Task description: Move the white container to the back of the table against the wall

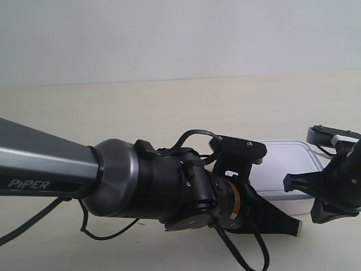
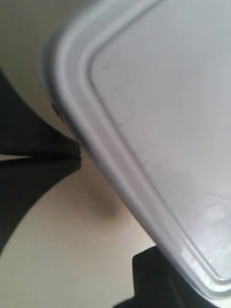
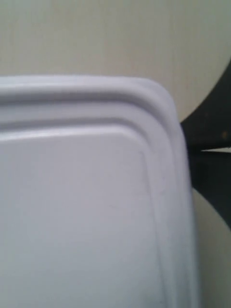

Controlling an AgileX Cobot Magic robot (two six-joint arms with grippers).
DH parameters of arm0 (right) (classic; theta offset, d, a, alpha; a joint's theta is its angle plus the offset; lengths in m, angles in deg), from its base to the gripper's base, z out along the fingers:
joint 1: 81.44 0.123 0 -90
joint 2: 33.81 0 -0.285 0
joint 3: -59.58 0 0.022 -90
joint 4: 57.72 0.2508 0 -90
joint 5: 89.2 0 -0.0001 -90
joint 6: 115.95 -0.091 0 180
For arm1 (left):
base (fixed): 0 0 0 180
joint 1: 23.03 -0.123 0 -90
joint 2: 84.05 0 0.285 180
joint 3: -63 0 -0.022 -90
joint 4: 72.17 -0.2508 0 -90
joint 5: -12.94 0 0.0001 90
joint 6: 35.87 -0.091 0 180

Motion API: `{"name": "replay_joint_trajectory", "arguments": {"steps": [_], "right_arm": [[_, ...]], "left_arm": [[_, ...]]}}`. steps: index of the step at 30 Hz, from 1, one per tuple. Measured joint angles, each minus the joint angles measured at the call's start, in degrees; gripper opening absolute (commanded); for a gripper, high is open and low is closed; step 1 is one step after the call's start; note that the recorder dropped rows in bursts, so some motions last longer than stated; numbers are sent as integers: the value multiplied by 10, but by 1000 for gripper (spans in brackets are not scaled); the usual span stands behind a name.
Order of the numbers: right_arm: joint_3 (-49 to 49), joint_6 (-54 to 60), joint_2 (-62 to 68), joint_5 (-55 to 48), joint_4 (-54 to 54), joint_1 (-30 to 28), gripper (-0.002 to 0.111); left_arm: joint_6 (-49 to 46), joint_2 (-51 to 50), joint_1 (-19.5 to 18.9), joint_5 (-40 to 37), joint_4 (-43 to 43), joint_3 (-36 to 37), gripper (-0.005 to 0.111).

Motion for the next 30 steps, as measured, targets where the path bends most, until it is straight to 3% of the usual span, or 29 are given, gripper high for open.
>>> {"name": "replay_joint_trajectory", "arguments": {"steps": [13, 30], "right_arm": [[0, 4, 5, 46, -1, 0, 0], [1, 22, 6, 122, 0, 0, 0]], "left_arm": [[0, -32, -8, -28, 0, -48, 0], [-9, -56, -51, -40, -6, -80, 0]]}}
